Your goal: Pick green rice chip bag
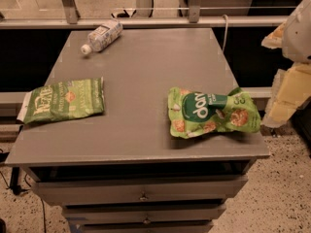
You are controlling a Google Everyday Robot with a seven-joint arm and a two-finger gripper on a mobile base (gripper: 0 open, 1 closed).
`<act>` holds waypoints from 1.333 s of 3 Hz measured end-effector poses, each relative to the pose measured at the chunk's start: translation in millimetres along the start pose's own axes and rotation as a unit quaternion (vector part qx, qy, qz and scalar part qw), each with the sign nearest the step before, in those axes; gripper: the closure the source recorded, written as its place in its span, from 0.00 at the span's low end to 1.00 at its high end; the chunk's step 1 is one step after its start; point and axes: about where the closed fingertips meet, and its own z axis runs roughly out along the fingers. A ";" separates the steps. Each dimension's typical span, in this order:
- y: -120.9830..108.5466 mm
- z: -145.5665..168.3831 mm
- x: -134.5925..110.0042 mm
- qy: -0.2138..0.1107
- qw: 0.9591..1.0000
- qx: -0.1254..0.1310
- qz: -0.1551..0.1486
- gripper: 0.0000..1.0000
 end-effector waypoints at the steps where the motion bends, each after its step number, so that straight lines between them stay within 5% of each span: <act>1: 0.0 0.0 0.0 0.000 1.000 0.000 0.000 0.00; 2: -3.3 1.3 -0.8 -0.009 1.000 0.005 0.000 0.00; 3: -17.5 31.5 -0.6 -0.036 0.999 0.002 0.003 0.00; 4: -21.8 87.9 -7.2 -0.064 0.998 -0.026 0.013 0.00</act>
Offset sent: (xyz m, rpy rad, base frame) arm 0.0085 -0.0014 -0.0064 0.0344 -0.0103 0.0076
